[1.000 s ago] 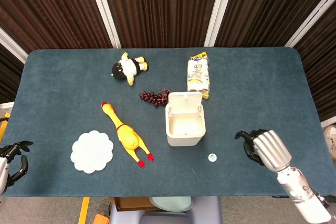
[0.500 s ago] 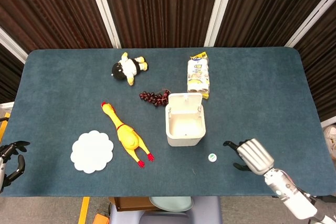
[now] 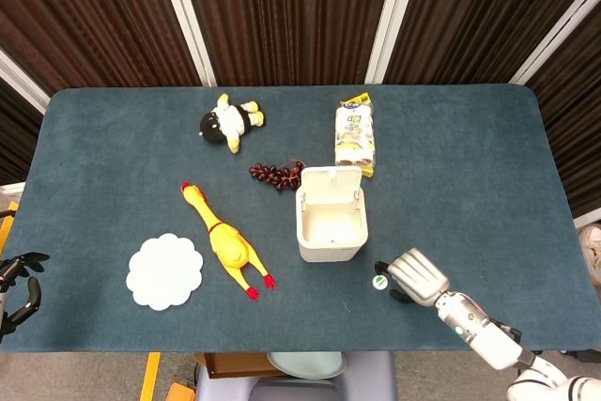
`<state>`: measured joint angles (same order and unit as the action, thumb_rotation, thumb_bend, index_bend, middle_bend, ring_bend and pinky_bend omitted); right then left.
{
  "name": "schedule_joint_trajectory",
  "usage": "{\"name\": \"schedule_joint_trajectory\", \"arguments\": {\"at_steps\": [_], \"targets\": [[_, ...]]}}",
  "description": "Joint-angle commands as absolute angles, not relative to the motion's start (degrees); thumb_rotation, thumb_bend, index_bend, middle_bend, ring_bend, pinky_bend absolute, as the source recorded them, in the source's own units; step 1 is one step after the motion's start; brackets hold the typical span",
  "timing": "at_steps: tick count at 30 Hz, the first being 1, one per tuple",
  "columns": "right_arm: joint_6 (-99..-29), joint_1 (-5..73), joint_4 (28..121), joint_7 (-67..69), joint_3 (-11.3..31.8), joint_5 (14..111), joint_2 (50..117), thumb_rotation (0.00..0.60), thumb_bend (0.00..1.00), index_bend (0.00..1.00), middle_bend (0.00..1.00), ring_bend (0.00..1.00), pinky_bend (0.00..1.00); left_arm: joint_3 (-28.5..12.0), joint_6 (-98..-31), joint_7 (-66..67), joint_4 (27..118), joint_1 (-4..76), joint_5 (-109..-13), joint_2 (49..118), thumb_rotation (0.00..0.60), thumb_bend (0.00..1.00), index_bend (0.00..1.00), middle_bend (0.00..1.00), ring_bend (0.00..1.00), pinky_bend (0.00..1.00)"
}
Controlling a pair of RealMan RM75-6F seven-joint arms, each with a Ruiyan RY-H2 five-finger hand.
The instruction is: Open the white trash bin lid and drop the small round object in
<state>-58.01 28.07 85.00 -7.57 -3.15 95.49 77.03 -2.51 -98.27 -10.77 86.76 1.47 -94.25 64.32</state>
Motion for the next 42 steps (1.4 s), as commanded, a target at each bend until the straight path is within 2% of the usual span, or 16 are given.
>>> {"name": "schedule_joint_trajectory", "arguments": {"at_steps": [1, 12, 23, 27, 34, 39, 42], "targets": [[-56.9, 28.7, 84.7, -8.2, -2.9, 94.7, 77.8, 0.600, 0.37, 0.53, 0.91, 0.78, 0.86, -2.5, -98.3, -10.7, 86.8, 1.5, -94.4, 64.3, 0.600, 0.64, 0.37, 0.50, 0.50, 0.59], [-54.1, 30.0, 83.2, -10.9, -2.4, 91.5, 80.1, 0.600, 0.37, 0.49, 0.91, 0.78, 0.86, -2.6, -98.4, -11.2, 86.7, 1.3, -94.2, 64.2, 0.600, 0.64, 0.37, 0.50, 0.50, 0.59], [-53.0, 30.6, 82.4, -11.9, -2.8, 90.3, 81.2, 0.600, 0.38, 0.51, 0.91, 0.78, 0.86, -2.5, -98.3, -10.9, 86.8, 1.4, -94.3, 64.2, 0.600, 0.64, 0.38, 0.50, 0.50, 0.59], [-53.0, 30.7, 82.2, -11.8, -2.9, 90.2, 81.5, 0.600, 0.38, 0.54, 0.91, 0.78, 0.86, -2.5, -98.3, -11.0, 86.8, 1.4, -94.3, 64.2, 0.600, 0.64, 0.38, 0.50, 0.50, 0.59], [-53.8, 30.5, 81.1, -11.4, -3.2, 90.0, 82.0, 0.600, 0.38, 0.67, 0.92, 0.79, 0.87, -2.4, -98.3, -10.9, 86.8, 1.4, -94.4, 64.2, 0.600, 0.64, 0.38, 0.50, 0.50, 0.59], [-54.9, 30.1, 80.9, -10.7, -3.1, 89.8, 81.7, 0.600, 0.38, 0.69, 0.92, 0.79, 0.87, -2.4, -98.1, -10.9, 86.8, 1.4, -94.4, 64.2, 0.600, 0.64, 0.38, 0.50, 0.50, 0.59], [-57.9, 29.2, 82.8, -9.1, -3.0, 90.6, 79.8, 0.600, 0.38, 0.69, 0.92, 0.79, 0.87, -2.4, -98.1, -10.9, 86.8, 1.4, -94.3, 64.2, 0.600, 0.64, 0.38, 0.50, 0.50, 0.59]]}}
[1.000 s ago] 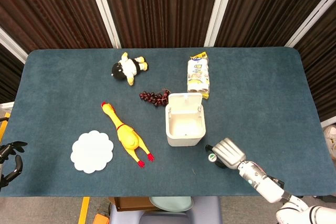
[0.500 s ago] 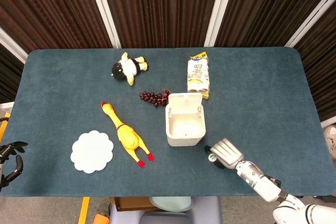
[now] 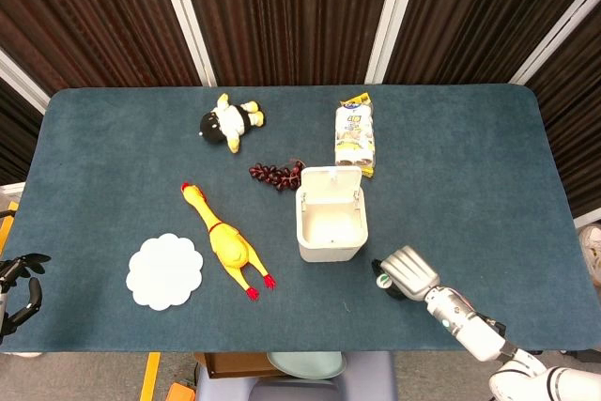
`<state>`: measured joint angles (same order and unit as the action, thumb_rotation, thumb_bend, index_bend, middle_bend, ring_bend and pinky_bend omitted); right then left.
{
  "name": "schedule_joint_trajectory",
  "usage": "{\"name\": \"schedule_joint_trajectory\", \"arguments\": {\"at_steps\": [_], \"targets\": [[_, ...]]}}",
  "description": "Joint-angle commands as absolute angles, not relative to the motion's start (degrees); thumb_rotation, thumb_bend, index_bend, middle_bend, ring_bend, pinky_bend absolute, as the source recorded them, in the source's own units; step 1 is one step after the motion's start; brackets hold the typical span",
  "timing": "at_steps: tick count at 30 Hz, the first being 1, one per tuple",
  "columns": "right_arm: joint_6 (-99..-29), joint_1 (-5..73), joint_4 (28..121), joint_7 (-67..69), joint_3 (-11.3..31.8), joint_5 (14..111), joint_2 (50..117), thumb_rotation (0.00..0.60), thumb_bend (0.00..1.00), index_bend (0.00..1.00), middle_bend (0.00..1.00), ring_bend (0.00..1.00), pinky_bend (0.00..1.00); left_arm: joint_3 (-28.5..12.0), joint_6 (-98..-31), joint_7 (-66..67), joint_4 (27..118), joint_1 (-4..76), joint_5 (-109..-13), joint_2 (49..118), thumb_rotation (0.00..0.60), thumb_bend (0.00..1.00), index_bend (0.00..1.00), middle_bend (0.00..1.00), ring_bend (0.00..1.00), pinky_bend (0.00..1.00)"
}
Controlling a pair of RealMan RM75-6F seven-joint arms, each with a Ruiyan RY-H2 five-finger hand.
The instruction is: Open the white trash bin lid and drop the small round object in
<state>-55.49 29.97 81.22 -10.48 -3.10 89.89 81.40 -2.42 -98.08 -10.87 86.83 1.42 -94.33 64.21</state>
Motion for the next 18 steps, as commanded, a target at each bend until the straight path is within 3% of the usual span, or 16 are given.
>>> {"name": "schedule_joint_trajectory", "arguments": {"at_steps": [1, 9, 18], "targets": [[-59.4, 28.7, 83.8, -8.6, -3.0, 91.2, 78.8, 0.600, 0.38, 0.69, 0.92, 0.79, 0.87, -2.4, -98.0, -10.9, 86.8, 1.4, -94.3, 64.2, 0.600, 0.64, 0.38, 0.50, 0.50, 0.59], [-79.5, 22.4, 95.2, -6.4, -1.7, 99.2, 68.5, 0.600, 0.38, 0.70, 0.92, 0.79, 0.87, -2.3, -97.5, -10.5, 87.1, 1.5, -94.1, 64.1, 0.600, 0.64, 0.38, 0.50, 0.50, 0.59], [-74.1, 27.1, 106.4, -7.1, 3.9, 95.5, 60.5, 0.600, 0.38, 0.70, 0.92, 0.79, 0.87, -2.2, -97.1, -10.3, 87.0, 1.7, -94.3, 64.2, 0.600, 0.64, 0.38, 0.50, 0.50, 0.59]]}}
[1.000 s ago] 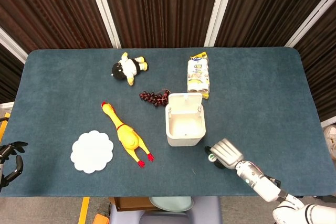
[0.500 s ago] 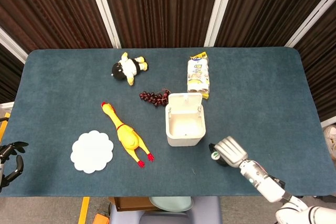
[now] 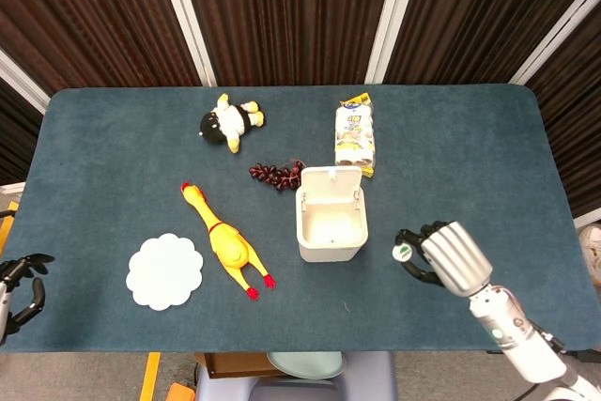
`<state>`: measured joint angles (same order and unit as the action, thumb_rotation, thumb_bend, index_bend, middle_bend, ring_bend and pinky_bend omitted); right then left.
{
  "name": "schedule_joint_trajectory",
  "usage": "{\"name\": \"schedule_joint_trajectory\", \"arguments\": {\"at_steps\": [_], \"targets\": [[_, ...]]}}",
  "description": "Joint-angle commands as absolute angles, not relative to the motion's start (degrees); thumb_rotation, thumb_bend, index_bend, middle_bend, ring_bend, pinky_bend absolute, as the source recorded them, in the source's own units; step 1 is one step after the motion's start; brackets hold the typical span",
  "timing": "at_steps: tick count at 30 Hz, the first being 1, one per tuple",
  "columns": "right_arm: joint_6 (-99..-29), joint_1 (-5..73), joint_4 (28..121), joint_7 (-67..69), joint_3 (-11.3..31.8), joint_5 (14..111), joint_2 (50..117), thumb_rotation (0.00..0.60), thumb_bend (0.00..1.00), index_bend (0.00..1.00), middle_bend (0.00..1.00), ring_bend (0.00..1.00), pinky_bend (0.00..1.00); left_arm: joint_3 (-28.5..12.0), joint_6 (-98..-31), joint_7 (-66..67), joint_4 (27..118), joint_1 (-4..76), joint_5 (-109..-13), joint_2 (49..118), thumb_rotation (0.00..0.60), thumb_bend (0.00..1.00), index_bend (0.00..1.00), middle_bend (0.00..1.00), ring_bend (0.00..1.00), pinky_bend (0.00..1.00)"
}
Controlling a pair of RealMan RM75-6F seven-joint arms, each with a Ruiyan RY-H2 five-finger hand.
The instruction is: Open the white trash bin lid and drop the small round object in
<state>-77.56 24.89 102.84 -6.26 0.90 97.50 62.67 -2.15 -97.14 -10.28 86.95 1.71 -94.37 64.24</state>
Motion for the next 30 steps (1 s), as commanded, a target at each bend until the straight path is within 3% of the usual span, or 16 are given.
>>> {"name": "schedule_joint_trajectory", "arguments": {"at_steps": [1, 14, 22, 30], "targets": [[-73.2, 27.8, 107.0, -7.7, 4.6, 94.7, 60.4, 0.600, 0.38, 0.70, 0.92, 0.79, 0.87, -2.2, -97.1, -10.4, 87.0, 1.7, -94.2, 64.2, 0.600, 0.64, 0.38, 0.51, 0.50, 0.59], [-61.6, 37.5, 107.4, -17.3, 12.3, 81.8, 67.8, 0.600, 0.38, 0.69, 0.92, 0.79, 0.87, -2.4, -97.5, -11.5, 86.7, 1.6, -94.0, 64.0, 0.600, 0.64, 0.38, 0.51, 0.50, 0.59], [-61.0, 39.2, 105.4, -22.1, 12.9, 77.7, 71.4, 0.600, 0.38, 0.66, 0.92, 0.79, 0.87, -2.4, -97.8, -12.2, 86.6, 1.4, -94.0, 63.9, 0.600, 0.64, 0.38, 0.51, 0.50, 0.59], [-60.8, 38.4, 105.7, -22.2, 11.7, 75.5, 70.1, 0.600, 0.38, 0.59, 0.92, 0.79, 0.87, -2.3, -97.7, -11.7, 86.7, 1.5, -94.2, 64.0, 0.600, 0.64, 0.38, 0.51, 0.50, 0.59]]}}
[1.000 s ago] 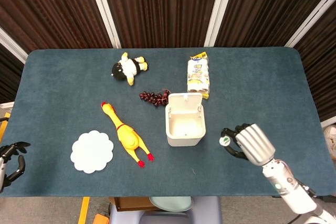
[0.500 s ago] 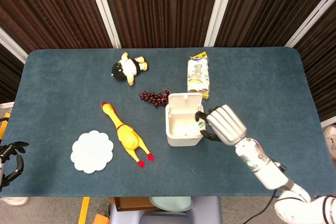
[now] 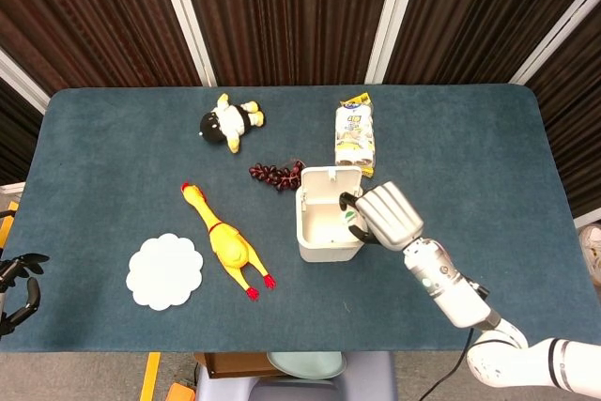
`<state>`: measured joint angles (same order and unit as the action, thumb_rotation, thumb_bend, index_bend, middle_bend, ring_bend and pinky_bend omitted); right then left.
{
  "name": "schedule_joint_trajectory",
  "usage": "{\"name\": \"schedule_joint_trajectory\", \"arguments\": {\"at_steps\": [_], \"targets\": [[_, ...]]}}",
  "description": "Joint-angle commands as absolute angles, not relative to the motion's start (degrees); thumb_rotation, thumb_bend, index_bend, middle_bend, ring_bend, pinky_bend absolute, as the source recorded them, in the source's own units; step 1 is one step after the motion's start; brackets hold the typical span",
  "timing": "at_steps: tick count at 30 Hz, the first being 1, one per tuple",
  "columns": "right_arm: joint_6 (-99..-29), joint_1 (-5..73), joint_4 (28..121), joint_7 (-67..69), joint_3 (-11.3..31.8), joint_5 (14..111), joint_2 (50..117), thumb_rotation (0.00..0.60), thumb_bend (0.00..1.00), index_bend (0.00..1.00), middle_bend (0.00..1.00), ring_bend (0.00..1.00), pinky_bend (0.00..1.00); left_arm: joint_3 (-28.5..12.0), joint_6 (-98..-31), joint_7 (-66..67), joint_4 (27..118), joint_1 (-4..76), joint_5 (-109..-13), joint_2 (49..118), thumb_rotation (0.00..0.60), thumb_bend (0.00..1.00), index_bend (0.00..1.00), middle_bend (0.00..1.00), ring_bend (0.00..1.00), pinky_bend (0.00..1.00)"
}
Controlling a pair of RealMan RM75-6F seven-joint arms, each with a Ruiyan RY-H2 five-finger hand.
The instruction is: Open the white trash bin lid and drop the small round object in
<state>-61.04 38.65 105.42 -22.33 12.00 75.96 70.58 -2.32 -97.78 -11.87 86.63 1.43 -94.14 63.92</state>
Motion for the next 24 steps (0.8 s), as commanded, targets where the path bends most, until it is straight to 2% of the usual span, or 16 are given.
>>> {"name": "schedule_joint_trajectory", "arguments": {"at_steps": [1, 3, 7, 11, 13, 18, 24], "targets": [[-60.9, 38.3, 105.8, -22.1, 11.5, 75.4, 69.9, 0.600, 0.38, 0.58, 0.92, 0.79, 0.87, -2.3, -97.6, -11.6, 86.7, 1.5, -94.2, 64.0, 0.600, 0.64, 0.38, 0.51, 0.50, 0.59], [-61.1, 38.0, 105.6, -21.8, 11.3, 75.3, 69.6, 0.600, 0.34, 0.53, 0.92, 0.78, 0.87, -2.2, -97.4, -11.3, 86.8, 1.6, -94.2, 64.0, 0.600, 0.64, 0.38, 0.51, 0.50, 0.59], [-61.4, 37.6, 105.1, -20.7, 10.8, 75.4, 69.4, 0.600, 0.20, 0.33, 0.92, 0.78, 0.87, -2.2, -97.2, -11.1, 86.8, 1.7, -94.2, 64.0, 0.600, 0.64, 0.38, 0.51, 0.50, 0.59], [-63.6, 36.3, 104.0, -17.7, 10.3, 77.8, 69.5, 0.600, 0.14, 0.18, 0.92, 0.78, 0.87, -2.2, -97.3, -11.1, 86.8, 1.6, -94.2, 64.0, 0.600, 0.64, 0.38, 0.51, 0.50, 0.59], [-66.9, 34.8, 103.4, -15.8, 10.0, 80.4, 69.7, 0.600, 0.14, 0.20, 0.92, 0.78, 0.87, -2.2, -97.4, -11.2, 86.8, 1.6, -94.2, 64.0, 0.600, 0.64, 0.38, 0.51, 0.50, 0.59], [-80.6, 28.4, 102.5, -8.5, 8.3, 90.5, 68.7, 0.600, 0.14, 0.37, 0.92, 0.76, 0.87, -2.2, -97.2, -11.0, 86.8, 1.7, -94.1, 64.0, 0.600, 0.64, 0.38, 0.51, 0.50, 0.59], [-91.4, 19.1, 103.0, -5.5, 4.4, 93.9, 63.1, 0.600, 0.14, 0.43, 0.89, 0.72, 0.86, -2.2, -97.3, -10.1, 87.0, 1.6, -94.3, 64.2, 0.600, 0.64, 0.38, 0.51, 0.50, 0.59]]}}
